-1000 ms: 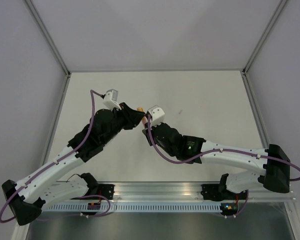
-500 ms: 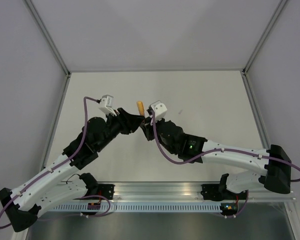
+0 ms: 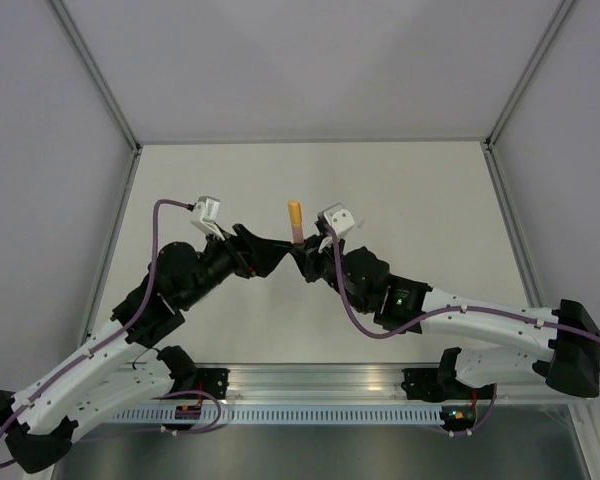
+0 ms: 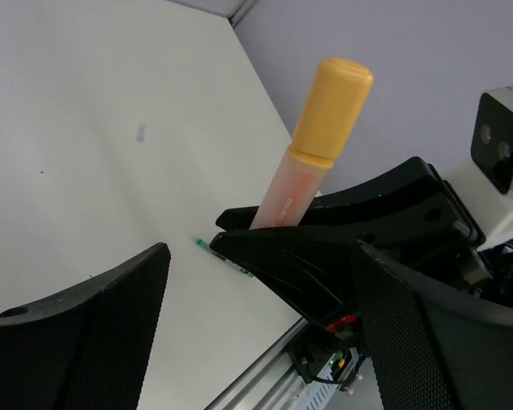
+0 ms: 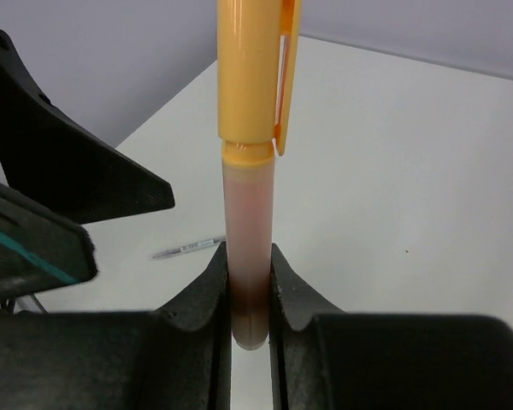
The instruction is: Insert the pens into the pen caps
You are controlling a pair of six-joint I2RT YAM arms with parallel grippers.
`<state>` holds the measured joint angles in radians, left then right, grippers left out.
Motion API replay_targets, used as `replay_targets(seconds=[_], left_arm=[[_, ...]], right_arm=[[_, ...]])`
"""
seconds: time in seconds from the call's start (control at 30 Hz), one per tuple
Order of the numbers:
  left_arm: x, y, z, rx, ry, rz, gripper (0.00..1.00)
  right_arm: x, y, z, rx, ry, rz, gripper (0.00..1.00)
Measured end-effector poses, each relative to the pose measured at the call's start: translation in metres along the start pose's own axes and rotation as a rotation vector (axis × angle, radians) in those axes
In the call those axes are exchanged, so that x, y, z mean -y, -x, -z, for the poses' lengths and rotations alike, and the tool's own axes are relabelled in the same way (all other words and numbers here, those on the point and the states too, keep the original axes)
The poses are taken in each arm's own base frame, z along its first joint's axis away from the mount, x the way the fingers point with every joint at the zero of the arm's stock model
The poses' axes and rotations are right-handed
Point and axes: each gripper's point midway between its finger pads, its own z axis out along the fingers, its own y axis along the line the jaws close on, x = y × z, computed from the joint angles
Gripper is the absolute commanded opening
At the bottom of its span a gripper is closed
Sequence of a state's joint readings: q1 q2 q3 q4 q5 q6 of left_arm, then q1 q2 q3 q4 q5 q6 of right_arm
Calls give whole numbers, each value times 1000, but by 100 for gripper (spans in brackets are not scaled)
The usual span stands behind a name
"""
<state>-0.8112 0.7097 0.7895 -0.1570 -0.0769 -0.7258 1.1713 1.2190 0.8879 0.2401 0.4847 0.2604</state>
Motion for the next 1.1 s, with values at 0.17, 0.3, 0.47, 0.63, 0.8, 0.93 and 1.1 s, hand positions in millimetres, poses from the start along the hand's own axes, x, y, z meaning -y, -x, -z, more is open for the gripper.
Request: replay_targets(seconds=[0.17, 0.3, 0.47, 0.63, 0.8, 0.93, 1.1], left_arm=[[12, 10, 10, 5, -22, -5, 95], [32, 32, 7, 22, -45, -12, 94], [55, 36, 0, -10, -131, -58, 92], [73, 31, 10, -48, -243, -130, 92], [90, 35, 33, -38, -349, -204, 91], [102, 40, 48, -21, -417, -251, 89], [116, 40, 60, -20, -505, -286, 79]], right_arm=[[-3, 4, 14, 13, 58, -10, 0], [-12, 7, 19, 12, 115, -15, 0], [-23, 1, 25, -9, 191, -13, 0], [-32, -8, 36, -33, 273, -9, 0], [-48, -2, 52, -31, 392, -16, 0], [-65, 5, 69, -25, 516, -23, 0], [-81, 5, 88, -33, 645, -41, 0]])
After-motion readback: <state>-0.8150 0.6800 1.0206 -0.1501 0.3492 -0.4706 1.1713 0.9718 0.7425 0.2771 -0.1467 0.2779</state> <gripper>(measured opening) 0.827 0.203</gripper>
